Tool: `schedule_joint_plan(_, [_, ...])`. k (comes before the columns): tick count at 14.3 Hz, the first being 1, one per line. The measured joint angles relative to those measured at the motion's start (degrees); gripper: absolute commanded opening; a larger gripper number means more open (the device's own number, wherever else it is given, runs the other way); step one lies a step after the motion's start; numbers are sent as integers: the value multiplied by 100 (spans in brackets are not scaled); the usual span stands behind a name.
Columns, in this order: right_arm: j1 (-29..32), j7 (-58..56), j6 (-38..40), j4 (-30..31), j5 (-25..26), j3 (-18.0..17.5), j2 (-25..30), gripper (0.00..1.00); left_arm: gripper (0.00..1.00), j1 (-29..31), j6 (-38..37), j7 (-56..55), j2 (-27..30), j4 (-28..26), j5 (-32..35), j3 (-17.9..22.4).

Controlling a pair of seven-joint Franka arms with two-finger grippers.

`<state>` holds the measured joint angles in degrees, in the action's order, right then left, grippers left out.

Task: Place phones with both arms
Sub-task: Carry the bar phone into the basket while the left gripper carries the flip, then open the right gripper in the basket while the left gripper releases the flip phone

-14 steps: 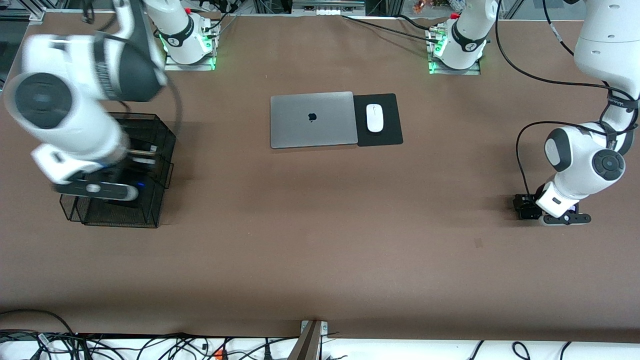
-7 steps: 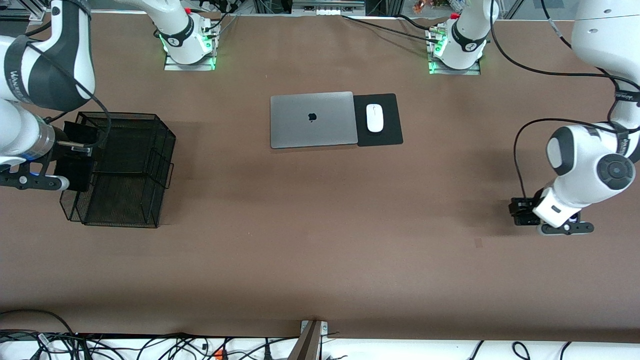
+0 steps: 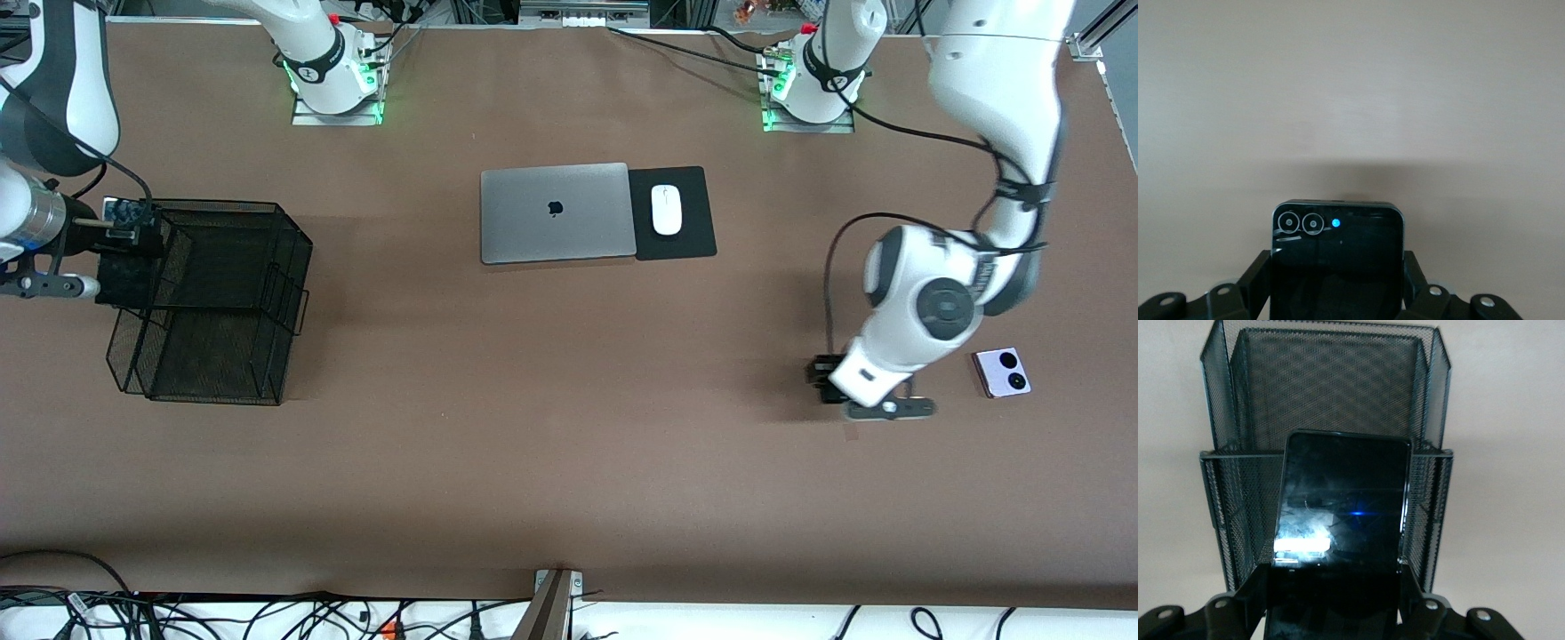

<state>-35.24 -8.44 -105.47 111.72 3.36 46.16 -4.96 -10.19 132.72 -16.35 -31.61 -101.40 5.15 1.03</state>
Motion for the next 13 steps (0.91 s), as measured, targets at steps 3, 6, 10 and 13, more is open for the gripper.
schedule_joint_plan(3, [-2, -7, -271, 553, 28, 75, 326, 20, 33, -689, -604, -784, -392, 712, 0, -15])
schedule_joint_plan(6, [-13, -7, -612, 779, 172, 108, 371, 20, 30, -1326, -976, -1602, -807, 1463, -41, -26])
schedule_joint_plan(10, [-16, -114, -965, 1083, 208, 364, 369, 20, 30, -1950, -1015, -1948, -990, 1698, -675, -27])
schedule_joint_plan(13, [-16, -127, -992, 1127, 212, 464, 359, 20, 30, -2362, -1015, -2304, -1094, 1935, -897, -28])
